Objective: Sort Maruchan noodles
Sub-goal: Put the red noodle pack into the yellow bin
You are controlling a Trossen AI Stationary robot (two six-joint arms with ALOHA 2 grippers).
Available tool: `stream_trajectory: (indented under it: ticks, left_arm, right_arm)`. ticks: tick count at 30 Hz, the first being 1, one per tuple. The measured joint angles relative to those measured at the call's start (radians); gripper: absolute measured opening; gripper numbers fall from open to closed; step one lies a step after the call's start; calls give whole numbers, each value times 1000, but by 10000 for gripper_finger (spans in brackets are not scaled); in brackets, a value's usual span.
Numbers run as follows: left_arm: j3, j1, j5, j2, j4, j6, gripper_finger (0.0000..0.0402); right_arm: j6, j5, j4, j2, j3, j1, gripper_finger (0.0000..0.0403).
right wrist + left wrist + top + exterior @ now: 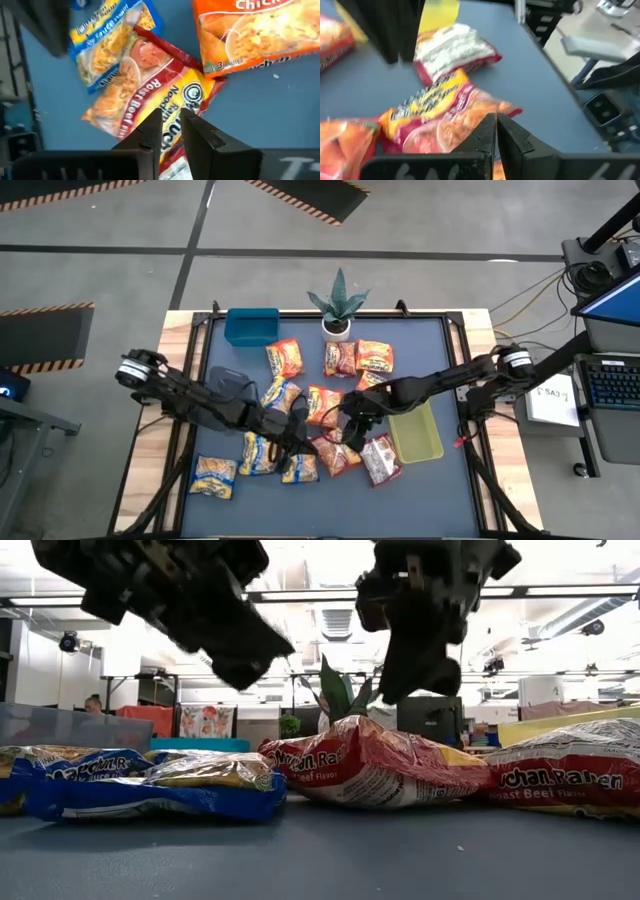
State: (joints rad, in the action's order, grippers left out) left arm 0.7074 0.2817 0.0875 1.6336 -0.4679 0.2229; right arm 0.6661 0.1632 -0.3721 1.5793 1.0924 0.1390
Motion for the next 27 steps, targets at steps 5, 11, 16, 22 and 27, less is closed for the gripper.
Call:
stream_trajectory:
  ticks: [5,11,16,22,27]
  left_arm:
    - [0,-3,0,70,-106,0,0]
    - [-2,-4,8,113,-142,0,0]
    - [-3,-12,8,142,-152,0,0]
    - [-5,-23,8,186,-196,4,0]
    - [-15,-24,9,190,-176,21,0]
  right_arm:
    - [40,4,-71,-1,-3,4,116]
    - [60,44,-67,19,-19,4,188]
    - [60,46,-7,50,-23,1,244]
    - [59,45,22,88,-24,-14,295]
    - [59,47,32,106,-27,-31,322]
